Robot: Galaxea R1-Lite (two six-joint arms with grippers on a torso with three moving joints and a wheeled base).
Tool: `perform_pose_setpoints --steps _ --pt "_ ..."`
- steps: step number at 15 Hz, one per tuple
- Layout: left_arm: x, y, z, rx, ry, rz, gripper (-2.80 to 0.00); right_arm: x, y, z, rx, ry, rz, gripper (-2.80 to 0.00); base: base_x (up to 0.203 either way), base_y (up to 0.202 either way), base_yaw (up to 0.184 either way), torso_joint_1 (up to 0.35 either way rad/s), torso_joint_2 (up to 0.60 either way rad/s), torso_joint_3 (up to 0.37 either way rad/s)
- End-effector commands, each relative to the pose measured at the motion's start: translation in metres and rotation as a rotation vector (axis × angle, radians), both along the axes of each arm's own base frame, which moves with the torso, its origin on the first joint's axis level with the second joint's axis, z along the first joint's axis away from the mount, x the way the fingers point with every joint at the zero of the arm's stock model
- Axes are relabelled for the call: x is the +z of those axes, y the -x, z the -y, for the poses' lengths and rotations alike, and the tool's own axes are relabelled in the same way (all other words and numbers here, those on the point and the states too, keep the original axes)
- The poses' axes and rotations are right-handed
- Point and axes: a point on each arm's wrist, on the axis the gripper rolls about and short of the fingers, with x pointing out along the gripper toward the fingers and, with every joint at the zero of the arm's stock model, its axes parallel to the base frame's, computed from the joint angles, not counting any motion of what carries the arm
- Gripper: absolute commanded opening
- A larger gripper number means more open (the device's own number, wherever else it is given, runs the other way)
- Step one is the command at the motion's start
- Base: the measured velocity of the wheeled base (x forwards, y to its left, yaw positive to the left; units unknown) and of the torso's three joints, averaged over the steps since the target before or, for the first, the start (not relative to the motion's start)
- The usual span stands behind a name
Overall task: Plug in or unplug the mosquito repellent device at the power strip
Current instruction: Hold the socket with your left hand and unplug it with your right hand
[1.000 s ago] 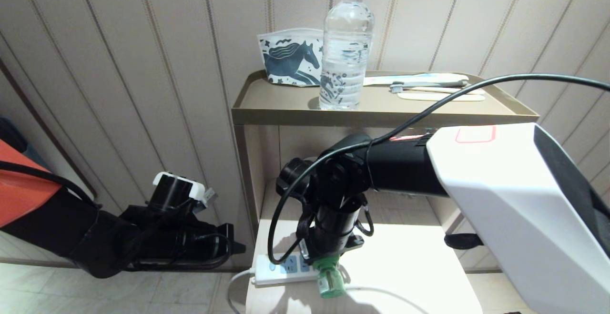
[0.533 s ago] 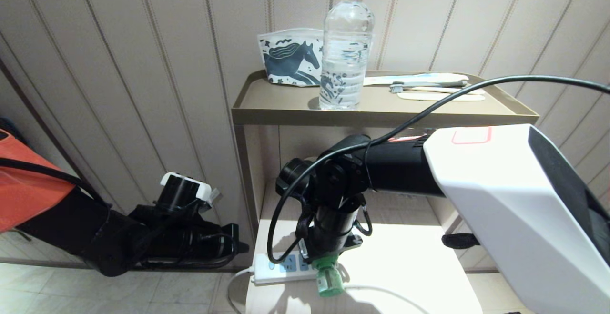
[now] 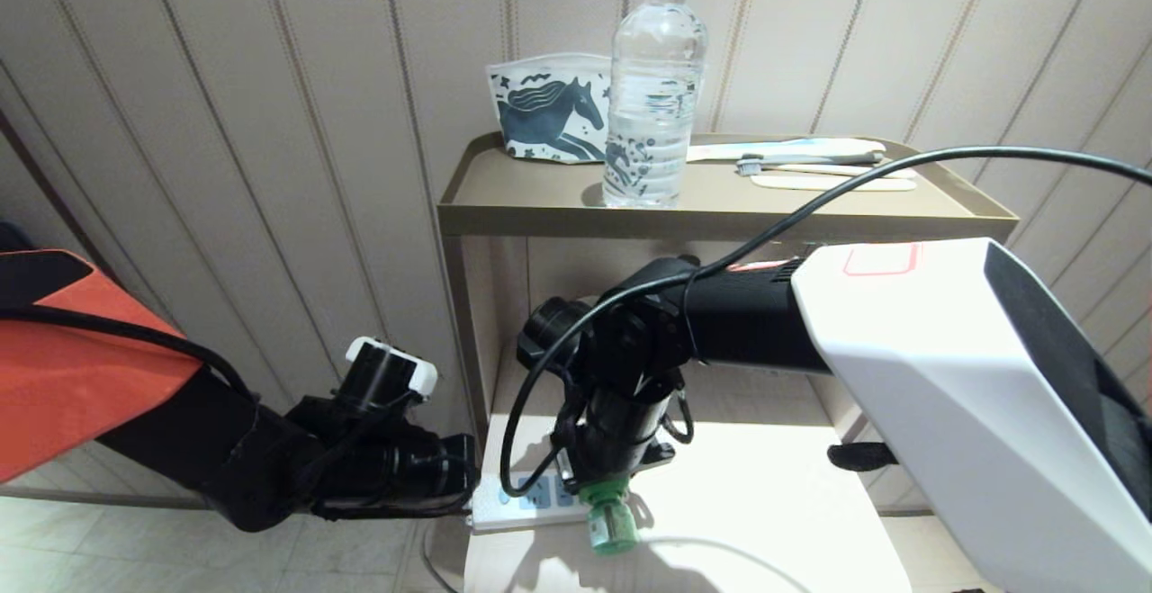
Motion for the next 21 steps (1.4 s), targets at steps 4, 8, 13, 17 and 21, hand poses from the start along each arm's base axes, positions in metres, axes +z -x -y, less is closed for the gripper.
perform_pose_setpoints --steps 4,8,13,17,21 --pt "0.001 -0.001 0.011 -0.017 0.004 0.011 -2.8 0.0 0.001 0.001 -0.003 0.006 -0.006 -2.8 0.0 0.0 0.0 0.0 0.0 0.0" --pt "0.001 0.008 0.017 -0.044 0.001 0.005 -2.8 -0.002 0.0 0.0 -0.004 0.008 -0.006 -2.8 0.0 0.0 0.0 0.0 0.0 0.0" --pt "-0.002 0.014 0.02 -0.059 -0.009 -0.006 -2.8 -0.005 -0.001 -0.001 -0.003 0.009 -0.01 -2.8 0.0 0.0 0.0 0.0 0.0 0.0" --pt "-0.006 0.015 0.023 -0.037 -0.047 0.006 -2.8 -0.005 -0.001 -0.001 -0.002 0.009 -0.006 -2.8 0.0 0.0 0.0 0.0 0.0 0.0" --pt "-0.006 0.018 0.028 -0.052 -0.051 0.007 -2.8 -0.003 -0.001 -0.001 -0.002 0.005 -0.003 -2.8 0.0 0.0 0.0 0.0 0.0 0.0"
